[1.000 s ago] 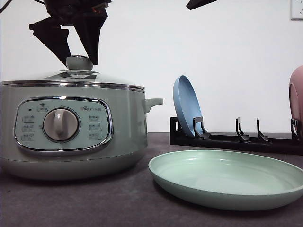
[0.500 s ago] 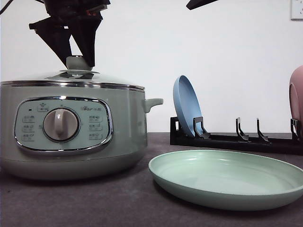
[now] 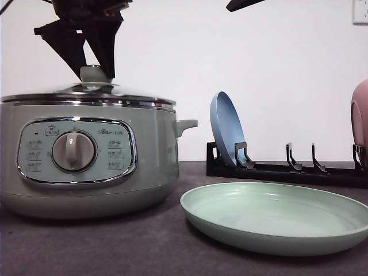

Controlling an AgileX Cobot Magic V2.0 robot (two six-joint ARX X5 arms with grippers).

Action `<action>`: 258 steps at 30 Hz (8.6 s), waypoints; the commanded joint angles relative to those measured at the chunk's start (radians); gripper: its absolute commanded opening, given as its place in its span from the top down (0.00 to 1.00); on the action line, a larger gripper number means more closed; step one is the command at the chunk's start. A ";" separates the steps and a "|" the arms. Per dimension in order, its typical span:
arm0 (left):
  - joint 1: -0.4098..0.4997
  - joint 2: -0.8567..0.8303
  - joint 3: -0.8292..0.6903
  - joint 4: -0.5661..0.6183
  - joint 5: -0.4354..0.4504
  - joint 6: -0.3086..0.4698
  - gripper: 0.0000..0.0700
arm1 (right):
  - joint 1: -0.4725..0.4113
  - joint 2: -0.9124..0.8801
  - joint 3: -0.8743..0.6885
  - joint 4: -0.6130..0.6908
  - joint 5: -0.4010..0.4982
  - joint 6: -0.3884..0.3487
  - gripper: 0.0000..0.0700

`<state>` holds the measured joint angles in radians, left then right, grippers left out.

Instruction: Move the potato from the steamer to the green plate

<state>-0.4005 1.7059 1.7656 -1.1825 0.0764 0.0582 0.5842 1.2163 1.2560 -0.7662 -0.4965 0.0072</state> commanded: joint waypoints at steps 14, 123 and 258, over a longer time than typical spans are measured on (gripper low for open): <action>0.169 -0.218 0.027 0.000 -0.096 -0.009 0.99 | 0.009 0.012 0.014 0.025 0.000 0.021 0.50; 0.394 -0.248 0.027 -0.013 -0.105 -0.006 0.99 | 0.258 0.824 0.772 -0.102 0.448 0.060 0.61; -0.024 0.030 0.027 0.021 0.009 0.013 0.99 | -0.045 -0.376 -0.423 0.322 0.452 0.317 0.19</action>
<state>-0.4194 1.7267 1.7645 -1.1839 0.0772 0.0620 0.5354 0.8379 0.8165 -0.4522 -0.0483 0.3367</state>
